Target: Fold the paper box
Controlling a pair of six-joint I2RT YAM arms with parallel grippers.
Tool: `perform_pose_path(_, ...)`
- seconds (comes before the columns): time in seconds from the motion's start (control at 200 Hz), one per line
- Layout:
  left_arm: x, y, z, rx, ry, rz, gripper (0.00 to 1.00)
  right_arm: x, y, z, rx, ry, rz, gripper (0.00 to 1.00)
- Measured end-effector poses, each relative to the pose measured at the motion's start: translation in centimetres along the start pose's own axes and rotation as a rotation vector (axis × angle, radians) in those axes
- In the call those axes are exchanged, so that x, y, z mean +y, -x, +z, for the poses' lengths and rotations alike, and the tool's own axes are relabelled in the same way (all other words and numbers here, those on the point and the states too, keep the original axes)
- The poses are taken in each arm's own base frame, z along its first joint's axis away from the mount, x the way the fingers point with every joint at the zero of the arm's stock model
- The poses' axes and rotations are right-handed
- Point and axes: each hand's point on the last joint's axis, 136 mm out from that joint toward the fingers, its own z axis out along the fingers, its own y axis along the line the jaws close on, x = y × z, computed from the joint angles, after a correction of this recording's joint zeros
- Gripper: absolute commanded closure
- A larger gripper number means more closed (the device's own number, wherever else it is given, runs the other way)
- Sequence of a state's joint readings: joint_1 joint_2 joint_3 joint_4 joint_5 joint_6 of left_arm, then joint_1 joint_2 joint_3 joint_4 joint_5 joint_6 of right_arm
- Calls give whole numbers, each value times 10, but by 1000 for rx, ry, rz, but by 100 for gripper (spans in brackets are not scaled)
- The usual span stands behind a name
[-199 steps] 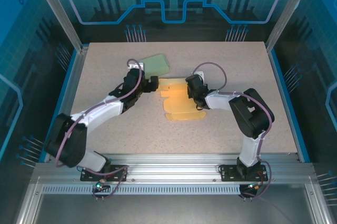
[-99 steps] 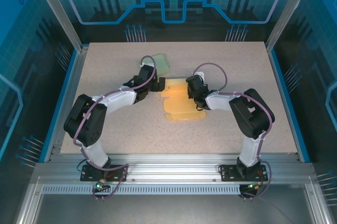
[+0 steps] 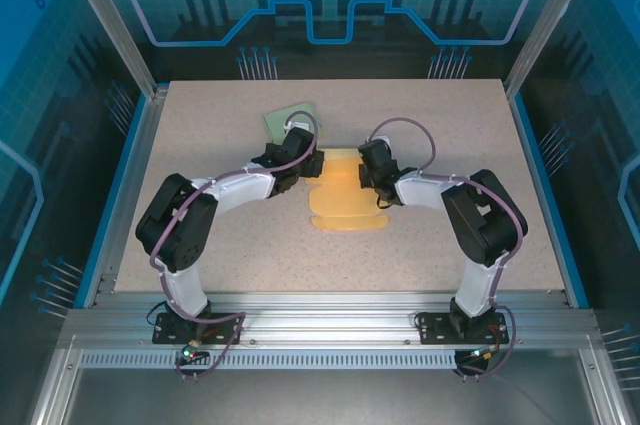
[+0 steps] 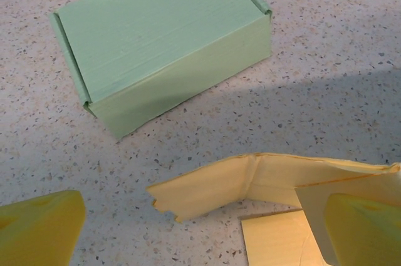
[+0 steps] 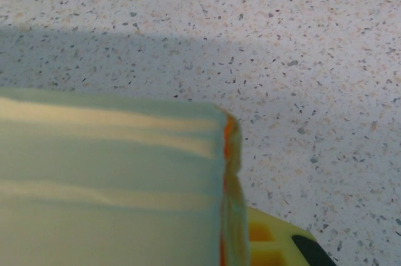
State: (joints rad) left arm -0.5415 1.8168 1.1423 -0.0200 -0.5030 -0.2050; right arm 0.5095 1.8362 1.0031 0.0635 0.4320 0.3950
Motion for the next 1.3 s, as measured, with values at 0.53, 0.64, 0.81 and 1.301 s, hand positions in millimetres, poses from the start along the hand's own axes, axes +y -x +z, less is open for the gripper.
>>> perform_pose_path(0.53, 22, -10, -20, -45, 57, -17, 1, 22, 2, -1, 98, 128, -51, 100)
perform_pose_path(0.64, 26, -17, -19, -37, 76, -27, 1, 23, 1, -2, 102, 131, -55, 100)
perform_pose_path(0.81, 39, -29, -28, -33, 113, -75, 1, 24, 1, -2, 105, 133, -61, 100)
perform_pose_path(1.301, 42, -74, -100, -74, -191, -463, 12, 27, 1, -2, 117, 146, -66, 100)
